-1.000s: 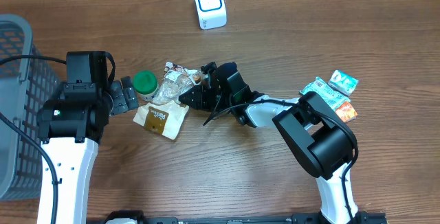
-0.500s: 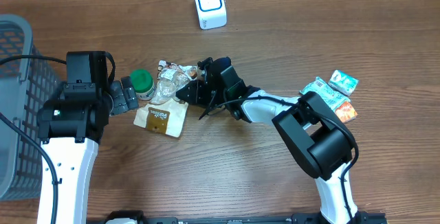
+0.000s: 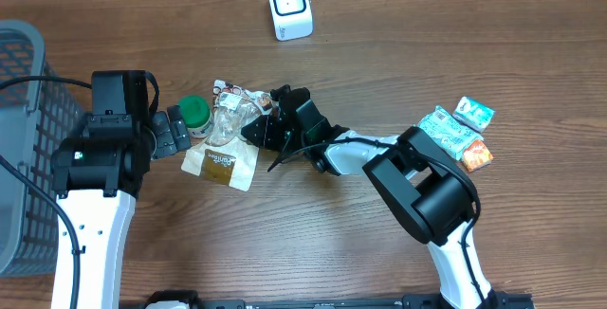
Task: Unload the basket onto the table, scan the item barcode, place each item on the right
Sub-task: 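Grasp the snack bag's edge with the right gripper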
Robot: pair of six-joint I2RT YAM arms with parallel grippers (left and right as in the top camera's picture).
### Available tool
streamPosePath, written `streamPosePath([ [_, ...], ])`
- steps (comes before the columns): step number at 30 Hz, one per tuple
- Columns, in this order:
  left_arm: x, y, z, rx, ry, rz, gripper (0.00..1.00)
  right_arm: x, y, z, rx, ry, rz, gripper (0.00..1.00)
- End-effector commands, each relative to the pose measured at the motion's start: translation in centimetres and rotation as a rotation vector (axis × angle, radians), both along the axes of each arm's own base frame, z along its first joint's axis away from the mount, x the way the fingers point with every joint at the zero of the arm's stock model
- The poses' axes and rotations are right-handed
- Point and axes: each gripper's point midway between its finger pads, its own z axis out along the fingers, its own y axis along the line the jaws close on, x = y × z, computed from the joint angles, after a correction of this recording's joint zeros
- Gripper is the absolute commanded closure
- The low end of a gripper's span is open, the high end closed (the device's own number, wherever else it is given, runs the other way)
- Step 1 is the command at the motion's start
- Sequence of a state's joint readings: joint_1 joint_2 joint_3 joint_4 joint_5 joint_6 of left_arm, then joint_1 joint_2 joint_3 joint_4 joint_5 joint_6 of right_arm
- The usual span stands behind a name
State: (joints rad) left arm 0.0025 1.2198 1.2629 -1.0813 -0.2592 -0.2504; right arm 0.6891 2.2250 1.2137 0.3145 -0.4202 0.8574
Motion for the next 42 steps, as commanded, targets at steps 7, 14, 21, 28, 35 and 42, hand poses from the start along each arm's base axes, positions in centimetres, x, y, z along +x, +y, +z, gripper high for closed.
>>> streamPosePath([
  [7,0.1,0.3,0.1,0.018,0.002,-0.007,0.00,0.6,0.6,-0.4,0.008,-0.022,-0.018,0.76],
  [14,0.4,0.3,0.3,0.018,-0.016,-0.007,0.00,0.6,0.9,-0.8,0.025,-0.015,-0.026,0.75],
  [21,0.4,0.3,0.3,0.018,-0.015,-0.007,0.00,0.2,2.2,-1.0,0.041,-0.035,-0.004,0.69],
  [28,0.4,0.2,0.3,0.015,-0.015,-0.008,0.00,-0.1,2.8,-1.7,0.020,-0.034,-0.007,0.70],
  [35,0.6,-0.8,0.1,-0.037,-0.015,-0.039,0.00,-0.1,2.9,-2.8,0.006,-0.013,-0.002,0.80],
  [42,0.6,-0.8,0.1,-0.037,-0.015,-0.040,0.00,-0.4,2.8,-1.5,0.070,0.034,0.072,0.96],
])
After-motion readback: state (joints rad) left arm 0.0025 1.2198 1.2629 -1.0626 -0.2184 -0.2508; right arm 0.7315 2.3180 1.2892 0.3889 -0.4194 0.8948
